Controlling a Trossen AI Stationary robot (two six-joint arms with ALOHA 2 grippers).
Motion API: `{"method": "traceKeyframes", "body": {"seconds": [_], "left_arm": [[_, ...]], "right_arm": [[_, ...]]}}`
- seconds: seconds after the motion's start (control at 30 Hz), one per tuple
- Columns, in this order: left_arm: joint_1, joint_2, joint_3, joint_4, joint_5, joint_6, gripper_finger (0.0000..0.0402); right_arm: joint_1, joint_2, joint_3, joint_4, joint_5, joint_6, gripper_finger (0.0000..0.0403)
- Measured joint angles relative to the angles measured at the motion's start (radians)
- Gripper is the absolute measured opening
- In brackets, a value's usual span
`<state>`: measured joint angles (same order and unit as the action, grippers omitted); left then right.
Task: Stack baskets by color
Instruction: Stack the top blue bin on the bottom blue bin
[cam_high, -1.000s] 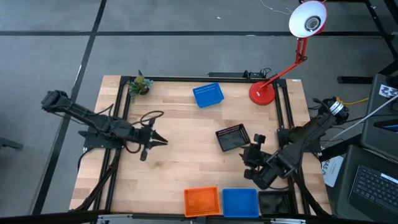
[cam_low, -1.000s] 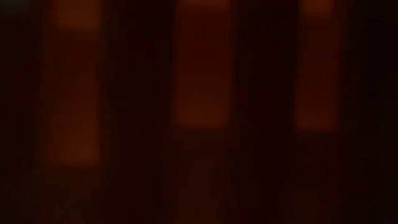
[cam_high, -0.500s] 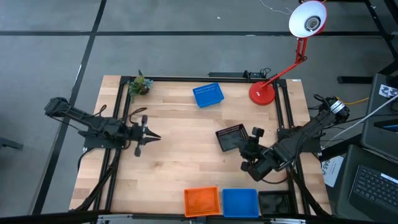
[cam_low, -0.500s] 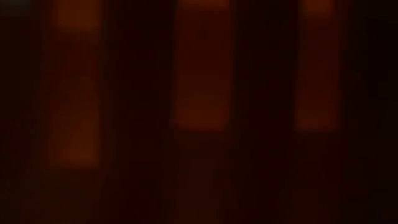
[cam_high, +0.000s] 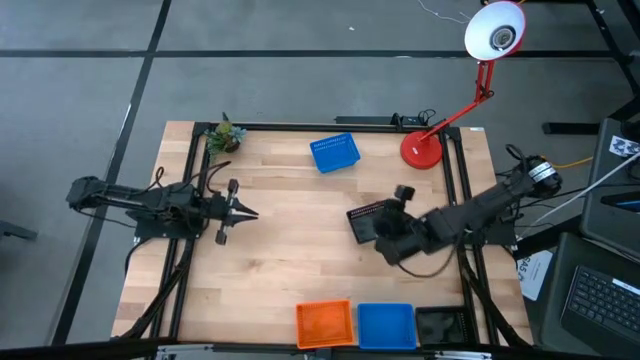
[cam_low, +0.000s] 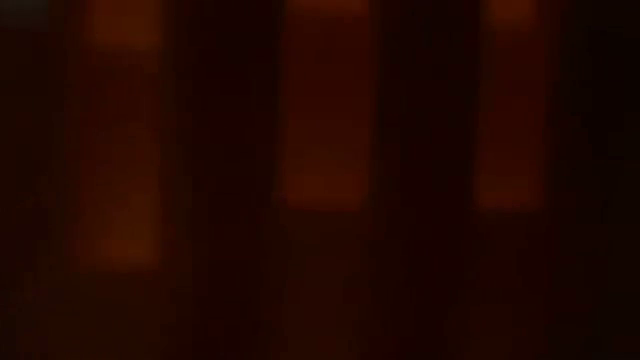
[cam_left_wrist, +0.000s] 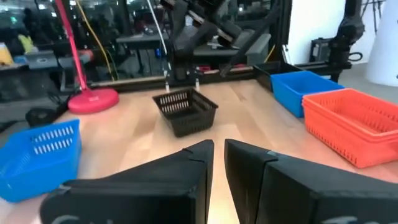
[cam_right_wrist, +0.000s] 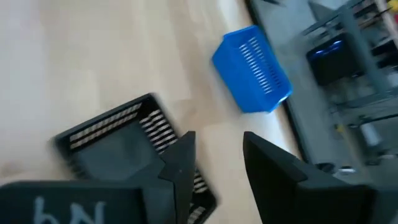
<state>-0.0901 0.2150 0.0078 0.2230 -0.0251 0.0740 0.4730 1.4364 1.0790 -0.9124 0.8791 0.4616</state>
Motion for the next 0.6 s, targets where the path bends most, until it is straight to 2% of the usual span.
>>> {"method": "traceKeyframes", "body": {"seconds": [0.1,0.17,0.3,0.4,0.5,0.6], "left_arm": [[0.039,0.000,0.000,-0.047,0.065,-0.040,0.0031],[0.056,0.000,0.000,-0.080,0.100,-0.064,0.0031],[0.071,0.000,0.000,-0.095,0.112,-0.073,0.0031],[0.075,0.000,0.000,-0.121,0.113,-0.092,0.0031],[0.075,0.000,0.000,-0.152,0.113,-0.098,0.0031],[0.075,0.001,0.000,-0.175,0.113,-0.097,0.0031]], "right_arm": [[-0.098,0.000,0.000,0.109,-0.026,-0.175,0.0135],[-0.176,0.000,0.000,0.208,-0.106,-0.323,0.0135],[-0.351,0.000,0.000,0.407,-0.398,-0.620,0.0135],[-0.493,0.000,0.000,0.525,-0.633,-0.763,0.0135],[-0.628,0.000,0.001,0.583,-0.780,-0.822,0.0135],[-0.735,0.018,0.014,0.616,-0.881,-0.855,0.0135]]}}
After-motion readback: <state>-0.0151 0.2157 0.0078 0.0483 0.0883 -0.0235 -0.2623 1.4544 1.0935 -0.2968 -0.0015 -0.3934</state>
